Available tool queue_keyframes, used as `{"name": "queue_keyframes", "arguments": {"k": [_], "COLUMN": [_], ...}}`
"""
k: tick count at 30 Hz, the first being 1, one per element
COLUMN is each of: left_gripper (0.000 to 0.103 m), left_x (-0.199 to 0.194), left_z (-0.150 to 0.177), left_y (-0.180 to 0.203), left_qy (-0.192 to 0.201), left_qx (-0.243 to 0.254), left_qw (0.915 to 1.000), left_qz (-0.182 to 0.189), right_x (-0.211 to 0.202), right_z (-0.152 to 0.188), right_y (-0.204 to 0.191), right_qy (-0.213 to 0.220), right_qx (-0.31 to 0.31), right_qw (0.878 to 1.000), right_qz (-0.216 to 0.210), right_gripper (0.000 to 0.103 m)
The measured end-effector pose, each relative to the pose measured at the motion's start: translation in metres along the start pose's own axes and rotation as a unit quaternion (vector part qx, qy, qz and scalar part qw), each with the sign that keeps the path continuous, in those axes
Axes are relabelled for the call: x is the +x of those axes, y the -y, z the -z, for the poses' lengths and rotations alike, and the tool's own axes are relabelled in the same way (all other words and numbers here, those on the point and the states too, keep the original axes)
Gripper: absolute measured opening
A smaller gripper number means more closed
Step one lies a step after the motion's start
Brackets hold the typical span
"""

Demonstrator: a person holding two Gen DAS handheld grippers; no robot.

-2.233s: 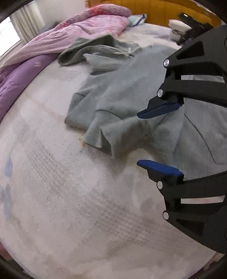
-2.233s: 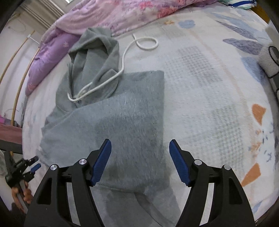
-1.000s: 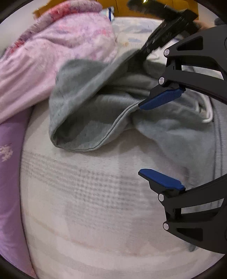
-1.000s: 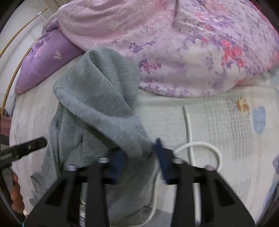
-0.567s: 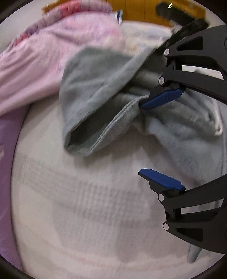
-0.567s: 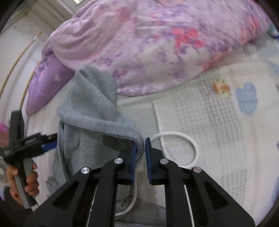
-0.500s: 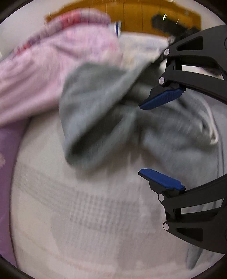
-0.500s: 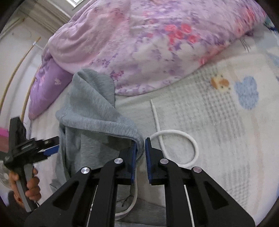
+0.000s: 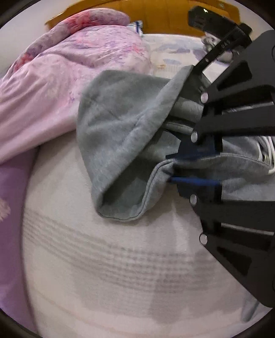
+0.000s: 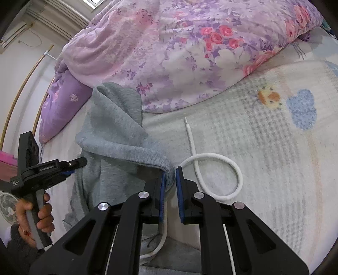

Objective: Fold large clothes

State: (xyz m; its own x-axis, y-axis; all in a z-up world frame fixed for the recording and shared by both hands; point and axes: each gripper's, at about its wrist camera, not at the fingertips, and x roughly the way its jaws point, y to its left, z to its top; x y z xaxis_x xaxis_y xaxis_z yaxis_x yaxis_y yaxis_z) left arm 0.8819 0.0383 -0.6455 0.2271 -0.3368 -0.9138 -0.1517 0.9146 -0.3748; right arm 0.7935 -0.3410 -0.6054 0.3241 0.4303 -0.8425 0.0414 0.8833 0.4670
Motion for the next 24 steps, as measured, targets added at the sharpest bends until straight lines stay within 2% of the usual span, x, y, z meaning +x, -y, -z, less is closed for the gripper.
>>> {"name": "queue_keyframes", "arguments": {"k": [1, 3, 8, 10, 11, 13, 14, 15, 16, 18, 19, 20, 21, 22, 23, 24], "left_gripper": [0.011, 0.011, 0.010, 0.010, 0.010, 0.010, 0.010, 0.010, 0.010, 0.010, 0.011, 0.014, 0.020, 0.039, 0.050, 0.050], "left_x": [-0.003, -0.017, -0.090, -0.098, -0.093, -0.087, -0.083, -0.081, -0.081, -0.079, -0.080, -0.080, -0.081, -0.079, -0.075, -0.070], "left_z": [0.000, 0.002, 0.023, 0.029, 0.031, 0.036, 0.039, 0.041, 0.043, 0.044, 0.044, 0.043, 0.042, 0.041, 0.039, 0.036], "left_y": [0.002, 0.004, -0.019, -0.033, -0.047, -0.059, -0.064, -0.070, -0.074, -0.078, -0.077, -0.074, -0.072, -0.070, -0.065, -0.060], "left_qy": [0.005, 0.016, 0.071, 0.061, 0.040, 0.033, 0.028, 0.028, 0.026, 0.022, 0.022, 0.024, 0.025, 0.026, 0.027, 0.032], "left_qx": [0.009, 0.015, 0.039, 0.024, 0.003, -0.015, -0.019, -0.031, -0.040, -0.058, -0.063, -0.063, -0.060, -0.055, -0.048, -0.041], "left_qw": [0.9999, 0.9997, 0.9966, 0.9974, 0.9982, 0.9993, 0.9994, 0.9991, 0.9988, 0.9978, 0.9971, 0.9965, 0.9968, 0.9975, 0.9982, 0.9986], "left_qz": [-0.006, 0.008, 0.010, 0.028, 0.044, 0.008, 0.002, -0.003, -0.002, 0.025, 0.035, 0.049, 0.048, 0.037, 0.022, 0.012], "right_x": [-0.004, -0.015, -0.055, -0.052, -0.046, -0.030, -0.021, -0.014, -0.005, 0.007, 0.013, 0.016, 0.021, 0.027, 0.035, 0.041], "right_z": [0.000, 0.001, -0.002, -0.003, -0.003, 0.000, 0.002, 0.003, 0.004, 0.004, 0.003, 0.002, 0.000, -0.001, -0.002, -0.003], "right_y": [-0.002, -0.004, 0.003, 0.008, 0.011, 0.004, -0.004, -0.013, -0.025, -0.042, -0.052, -0.058, -0.063, -0.067, -0.068, -0.067], "right_qy": [0.006, 0.022, 0.055, 0.023, 0.008, -0.015, -0.022, -0.029, -0.035, -0.035, -0.030, -0.024, -0.024, -0.025, -0.028, -0.035], "right_qx": [-0.004, -0.011, -0.002, 0.009, 0.020, 0.018, 0.013, 0.010, 0.002, -0.007, -0.015, -0.023, -0.031, -0.035, -0.034, -0.032], "right_qw": [1.000, 1.000, 0.998, 0.999, 0.999, 0.999, 0.999, 0.999, 0.999, 0.999, 0.999, 0.999, 0.998, 0.997, 0.996, 0.996], "right_qz": [0.001, 0.002, -0.012, -0.035, -0.040, -0.031, -0.030, -0.024, -0.011, 0.001, 0.015, 0.029, 0.042, 0.059, 0.073, 0.075], "right_gripper": [0.010, 0.003, 0.000, 0.001, 0.005, 0.006, 0.008, 0.011, 0.018, 0.042, 0.062, 0.063, 0.063, 0.063, 0.062, 0.060]}}
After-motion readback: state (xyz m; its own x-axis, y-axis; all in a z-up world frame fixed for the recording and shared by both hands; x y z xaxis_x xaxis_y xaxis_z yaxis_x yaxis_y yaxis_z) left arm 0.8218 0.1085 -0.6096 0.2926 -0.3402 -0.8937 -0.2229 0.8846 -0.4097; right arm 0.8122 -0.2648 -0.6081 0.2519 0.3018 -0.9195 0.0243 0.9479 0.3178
